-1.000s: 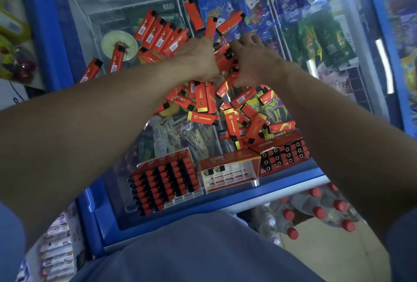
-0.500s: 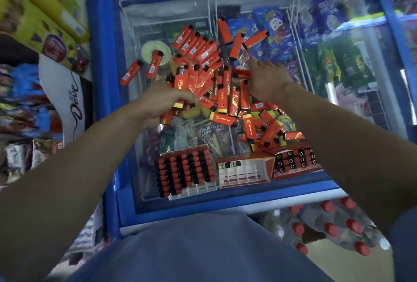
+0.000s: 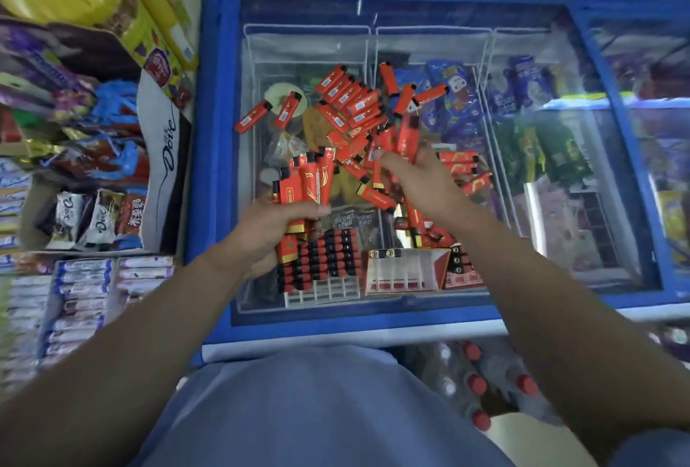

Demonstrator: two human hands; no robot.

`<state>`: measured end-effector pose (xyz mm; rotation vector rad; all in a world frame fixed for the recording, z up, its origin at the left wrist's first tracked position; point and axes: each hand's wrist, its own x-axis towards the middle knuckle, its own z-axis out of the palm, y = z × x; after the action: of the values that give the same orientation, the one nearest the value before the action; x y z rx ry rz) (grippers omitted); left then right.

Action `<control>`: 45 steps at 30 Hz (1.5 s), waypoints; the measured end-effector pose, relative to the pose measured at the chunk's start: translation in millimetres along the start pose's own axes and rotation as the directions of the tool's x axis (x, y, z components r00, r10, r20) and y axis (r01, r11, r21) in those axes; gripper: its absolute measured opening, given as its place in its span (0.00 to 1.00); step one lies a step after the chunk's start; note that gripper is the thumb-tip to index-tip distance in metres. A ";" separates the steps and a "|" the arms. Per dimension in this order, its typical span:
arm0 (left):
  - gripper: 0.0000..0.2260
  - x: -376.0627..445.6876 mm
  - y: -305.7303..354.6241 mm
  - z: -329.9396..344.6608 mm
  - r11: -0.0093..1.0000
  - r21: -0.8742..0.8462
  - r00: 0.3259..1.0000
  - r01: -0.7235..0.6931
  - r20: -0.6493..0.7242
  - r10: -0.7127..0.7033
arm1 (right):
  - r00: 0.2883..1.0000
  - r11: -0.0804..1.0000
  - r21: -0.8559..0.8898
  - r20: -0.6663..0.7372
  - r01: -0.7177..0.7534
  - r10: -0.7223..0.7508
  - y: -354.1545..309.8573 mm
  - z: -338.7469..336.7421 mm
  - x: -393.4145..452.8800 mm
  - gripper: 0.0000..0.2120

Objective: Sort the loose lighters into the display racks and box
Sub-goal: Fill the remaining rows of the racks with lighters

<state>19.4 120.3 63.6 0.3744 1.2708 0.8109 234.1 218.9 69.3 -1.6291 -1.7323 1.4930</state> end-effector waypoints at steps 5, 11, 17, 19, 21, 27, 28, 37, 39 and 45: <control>0.17 -18.2 -19.5 -3.8 0.997 -0.021 0.997 -0.072 0.018 0.072 | 0.987 0.991 0.133 0.160 -0.014 -0.007 3.0 41.4 -42.6 0.20; 0.27 -34.6 -50.1 -3.9 0.984 -0.071 0.983 -0.166 -0.087 0.160 | 0.999 0.963 0.269 0.053 -0.015 0.001 7.6 84.5 -74.8 0.14; 0.19 -42.5 -67.3 -0.7 0.965 -0.120 0.949 -0.232 -0.244 0.198 | 0.984 0.853 0.494 0.050 -0.172 0.169 8.2 118.1 -97.0 0.12; 0.18 -43.2 -67.9 -2.7 0.964 -0.115 0.942 -0.238 -0.267 0.201 | 0.984 0.836 0.520 0.063 -0.175 0.167 8.2 121.7 -103.8 0.10; 0.23 -44.1 -68.8 -5.5 0.969 -0.123 0.943 -0.216 -0.283 0.174 | 0.986 0.849 0.502 0.053 -0.163 0.157 9.8 122.6 -108.9 0.08; 0.16 -48.8 -74.7 -9.3 0.979 -0.146 0.965 -0.139 -0.242 0.101 | 0.984 0.888 0.433 0.150 -0.156 0.100 15.1 110.3 -116.4 0.11; 0.16 -49.5 -74.8 -9.5 0.980 -0.145 0.964 -0.138 -0.247 0.099 | 0.981 0.893 0.421 0.167 -0.161 0.098 15.4 107.3 -117.3 0.10; 0.12 -53.3 -75.6 -11.5 0.987 -0.122 0.973 -0.107 -0.215 0.079 | 0.965 0.921 0.321 0.205 -0.221 0.160 17.6 103.2 -121.8 0.05; 0.14 -54.3 -76.8 -14.0 0.988 -0.122 0.978 -0.094 -0.198 0.069 | 0.967 0.943 0.261 0.199 -0.207 0.157 16.8 102.2 -121.3 0.03; 0.14 -48.9 -80.5 -11.7 0.988 -0.111 0.972 -0.106 -0.222 0.079 | 0.962 0.899 0.354 0.178 -0.260 0.208 17.3 109.3 -120.8 0.08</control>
<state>31.1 28.8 41.1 0.2524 1.4065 1.0261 190.5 61.3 59.9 -1.6006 -1.2357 1.9491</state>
